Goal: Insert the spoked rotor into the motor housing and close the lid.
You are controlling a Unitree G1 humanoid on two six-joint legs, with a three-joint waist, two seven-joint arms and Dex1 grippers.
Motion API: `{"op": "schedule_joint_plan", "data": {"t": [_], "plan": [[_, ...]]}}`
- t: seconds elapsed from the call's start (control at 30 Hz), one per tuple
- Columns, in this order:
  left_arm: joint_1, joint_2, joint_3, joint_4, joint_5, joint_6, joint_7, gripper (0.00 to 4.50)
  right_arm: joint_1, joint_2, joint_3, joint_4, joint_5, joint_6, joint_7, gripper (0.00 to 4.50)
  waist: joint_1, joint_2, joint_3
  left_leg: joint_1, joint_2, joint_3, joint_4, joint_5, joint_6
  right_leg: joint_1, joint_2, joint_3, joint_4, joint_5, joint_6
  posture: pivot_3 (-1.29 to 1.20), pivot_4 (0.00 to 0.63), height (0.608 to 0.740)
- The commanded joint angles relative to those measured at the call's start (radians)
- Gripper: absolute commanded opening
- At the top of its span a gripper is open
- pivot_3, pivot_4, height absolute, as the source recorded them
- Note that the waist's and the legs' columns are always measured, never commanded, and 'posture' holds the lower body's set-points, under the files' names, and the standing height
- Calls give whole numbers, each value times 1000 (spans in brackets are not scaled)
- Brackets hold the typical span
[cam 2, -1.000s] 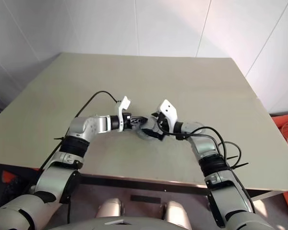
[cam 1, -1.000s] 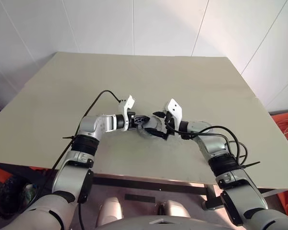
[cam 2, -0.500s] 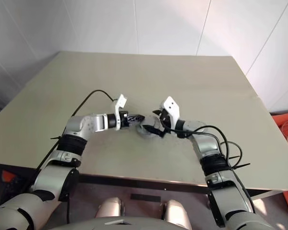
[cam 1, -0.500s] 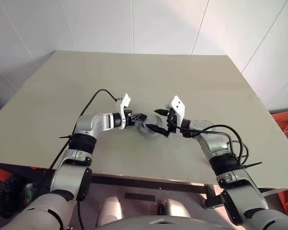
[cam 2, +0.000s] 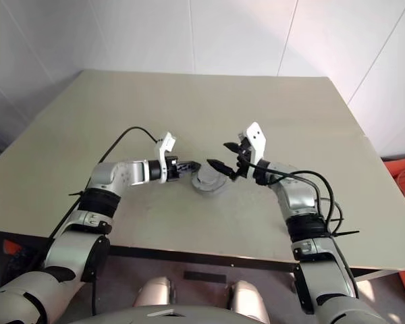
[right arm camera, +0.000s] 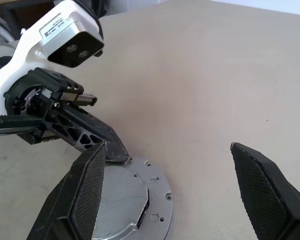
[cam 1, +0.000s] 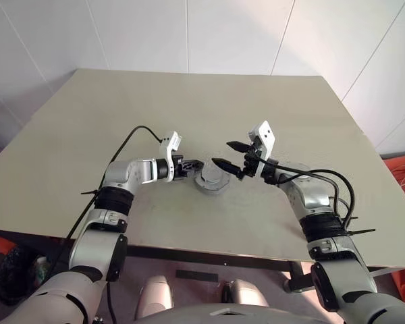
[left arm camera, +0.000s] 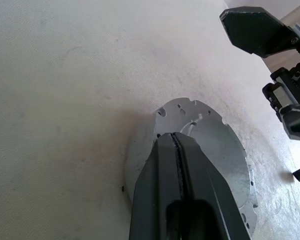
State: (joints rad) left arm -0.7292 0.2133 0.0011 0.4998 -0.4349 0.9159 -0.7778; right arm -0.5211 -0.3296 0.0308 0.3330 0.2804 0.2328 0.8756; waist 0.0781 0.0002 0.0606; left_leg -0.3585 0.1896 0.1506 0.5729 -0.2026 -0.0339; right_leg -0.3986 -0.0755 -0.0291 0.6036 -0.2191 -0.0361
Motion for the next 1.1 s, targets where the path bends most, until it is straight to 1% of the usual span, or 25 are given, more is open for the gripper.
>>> {"op": "schedule_joint_plan", "data": {"t": [0.03,0.17,0.3,0.37,0.43,0.5,0.57,0.7,0.83,1.1], "plan": [[2,5,-21,-22,-9,39,-26,0,-41,1,-47,-63,47,26,-21,4481,1,0,0,0,0,0,0,0,0,0,0,0,0,0,0,0,0,740],[12,6,-33,-33,-6,50,-32,0,-60,2,-98,-94,105,123,-64,4481,4,0,0,0,0,0,0,0,0,0,0,0,0,0,0,0,0,740],[16,9,-34,-35,-2,51,-34,0,-66,-28,-155,-140,177,268,-100,4481,15,0,0,0,0,0,0,1,1,0,0,0,0,0,0,0,0,740],[18,10,-34,-35,-1,50,-34,0,-80,-48,-197,-141,226,375,-131,4481,21,0,0,0,0,0,0,1,1,0,0,0,0,0,0,0,0,740],[19,12,-34,-35,0,49,-33,0,-94,-67,-216,-135,243,467,-172,4481,22,0,0,0,-1,0,1,1,0,0,0,0,1,0,0,0,0,740],[21,12,-34,-36,0,48,-31,0,-109,-88,-246,-143,298,631,-211,4481,22,0,0,0,-1,0,1,1,0,1,0,0,1,0,0,0,0,740],[21,12,-34,-36,1,46,-30,0,-109,-116,-254,-175,345,775,-222,4481,22,0,0,1,-1,0,1,1,-1,1,0,0,2,0,0,0,0,740],[21,12,-34,-35,1,40,-29,0,-89,-170,-246,-229,415,986,-206,4481,25,1,0,2,-1,0,1,1,-2,1,0,0,2,0,0,0,0,740],[22,12,-34,-33,2,35,-28,0,-79,-183,-259,-241,448,1102,-220,4481,27,0,0,3,-1,0,1,1,-2,3,0,0,2,0,0,0,0,740],[27,14,-30,-39,1,32,-23,0,-50,-152,-291,-256,493,1264,-263,4481,29,1,0,8,0,0,1,1,-3,7,0,0,2,0,0,0,0,740]]}}
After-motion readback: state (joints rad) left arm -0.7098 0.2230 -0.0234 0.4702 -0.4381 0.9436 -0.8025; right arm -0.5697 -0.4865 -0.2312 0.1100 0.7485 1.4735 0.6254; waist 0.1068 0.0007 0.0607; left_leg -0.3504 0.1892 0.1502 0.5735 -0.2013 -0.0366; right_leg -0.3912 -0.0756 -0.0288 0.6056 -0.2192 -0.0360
